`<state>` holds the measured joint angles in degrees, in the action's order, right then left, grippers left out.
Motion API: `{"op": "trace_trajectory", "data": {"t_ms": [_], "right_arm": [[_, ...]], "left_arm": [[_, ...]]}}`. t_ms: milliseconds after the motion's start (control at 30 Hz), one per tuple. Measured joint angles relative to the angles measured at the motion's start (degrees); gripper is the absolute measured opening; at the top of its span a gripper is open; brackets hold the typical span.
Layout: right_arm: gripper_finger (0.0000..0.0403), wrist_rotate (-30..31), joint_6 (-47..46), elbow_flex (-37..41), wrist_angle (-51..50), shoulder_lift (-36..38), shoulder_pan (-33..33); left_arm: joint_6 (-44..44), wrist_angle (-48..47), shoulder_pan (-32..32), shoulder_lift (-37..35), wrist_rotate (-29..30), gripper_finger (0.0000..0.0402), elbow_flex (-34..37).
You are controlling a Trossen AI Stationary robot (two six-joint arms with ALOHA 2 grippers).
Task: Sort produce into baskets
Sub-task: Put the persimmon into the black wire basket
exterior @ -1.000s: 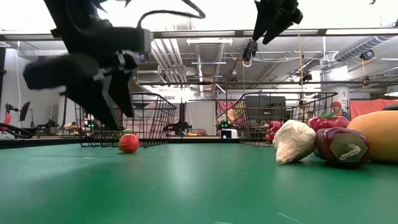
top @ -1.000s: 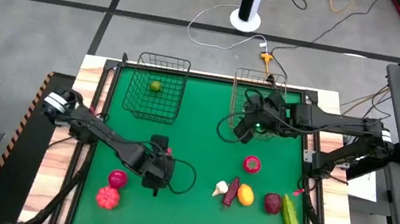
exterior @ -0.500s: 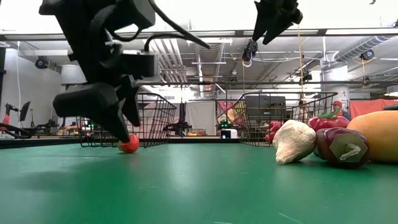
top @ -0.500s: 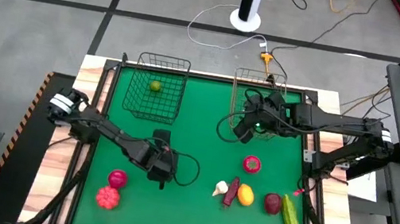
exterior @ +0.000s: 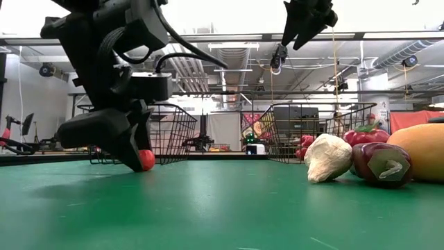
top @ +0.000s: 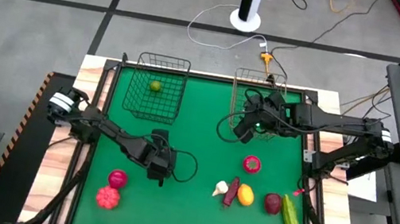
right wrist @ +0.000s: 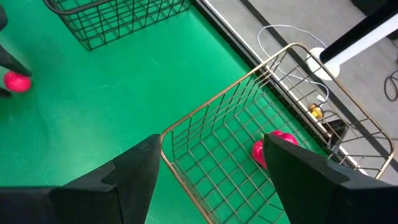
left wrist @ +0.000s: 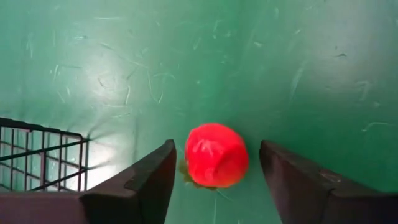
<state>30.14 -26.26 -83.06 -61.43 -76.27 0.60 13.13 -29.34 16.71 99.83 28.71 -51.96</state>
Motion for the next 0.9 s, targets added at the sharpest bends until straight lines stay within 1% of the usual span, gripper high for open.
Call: {"op": "trace_trajectory", "data": {"t_ms": [233,367,433,567,667,767,833,900], "right_arm": [[0.0274,0.0,-0.1,0.1,0.0,0.0,0.0],[0.0274,-0.1,0.0,0.1,0.0,0.0,0.0],[0.0274,-0.1,0.2,0.1,0.0,0.0,0.0],[0.0274,-0.1,0.2,0.1,0.0,0.0,0.0],[0.0274,-0.1,0.3,0.1,0.0,0.0,0.0],[0.0272,-0.1,0.3,0.1,0.0,0.0,0.0],[0.0269,-0.1,0.4,0.1,0.0,0.0,0.0],[0.0264,-0.1,0.6,0.1,0.0,0.0,0.0]], "left_arm": [[0.2,0.1,-0.1,0.1,0.1,0.0131,0.1],[1.6,0.0,-0.2,0.0,-0.8,0.01,0.1],[2.1,0.0,-0.2,-0.2,-1.5,0.0094,0.1],[2.4,-0.1,0.0,-1.0,-2.6,0.0095,0.2],[2.4,-0.1,0.1,-3.0,-4.9,0.0096,0.2],[2.1,-0.1,0.2,-7.1,-7.2,0.0096,0.2],[1.1,-0.2,0.4,-10.9,-7.2,0.0096,0.2],[-0.4,-0.9,0.4,-15.5,-5.7,0.0096,-0.5]]}}
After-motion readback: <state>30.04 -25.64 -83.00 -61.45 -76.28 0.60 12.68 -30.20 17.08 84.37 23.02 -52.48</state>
